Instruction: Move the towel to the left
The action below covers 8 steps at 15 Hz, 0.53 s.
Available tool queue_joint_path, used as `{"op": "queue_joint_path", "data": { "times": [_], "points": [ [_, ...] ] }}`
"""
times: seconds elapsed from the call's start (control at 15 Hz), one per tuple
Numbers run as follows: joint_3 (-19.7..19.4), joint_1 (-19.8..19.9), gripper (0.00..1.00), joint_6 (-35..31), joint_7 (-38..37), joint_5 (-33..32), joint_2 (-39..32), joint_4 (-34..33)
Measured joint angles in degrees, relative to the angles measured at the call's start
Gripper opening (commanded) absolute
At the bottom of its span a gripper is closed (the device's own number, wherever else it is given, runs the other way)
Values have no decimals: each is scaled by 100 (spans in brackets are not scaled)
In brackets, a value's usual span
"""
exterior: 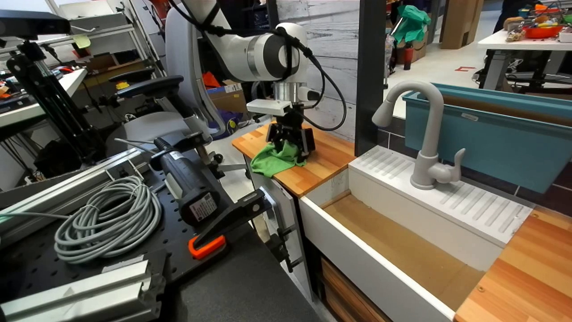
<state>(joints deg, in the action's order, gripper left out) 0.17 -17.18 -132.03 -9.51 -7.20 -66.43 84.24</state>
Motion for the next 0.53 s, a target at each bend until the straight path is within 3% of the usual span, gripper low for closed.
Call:
{"op": "queue_joint_path", "data": {
  "times": [0.53],
  "points": [
    [16,-565,100,802,81,-159,-834,-1646]
  ]
}}
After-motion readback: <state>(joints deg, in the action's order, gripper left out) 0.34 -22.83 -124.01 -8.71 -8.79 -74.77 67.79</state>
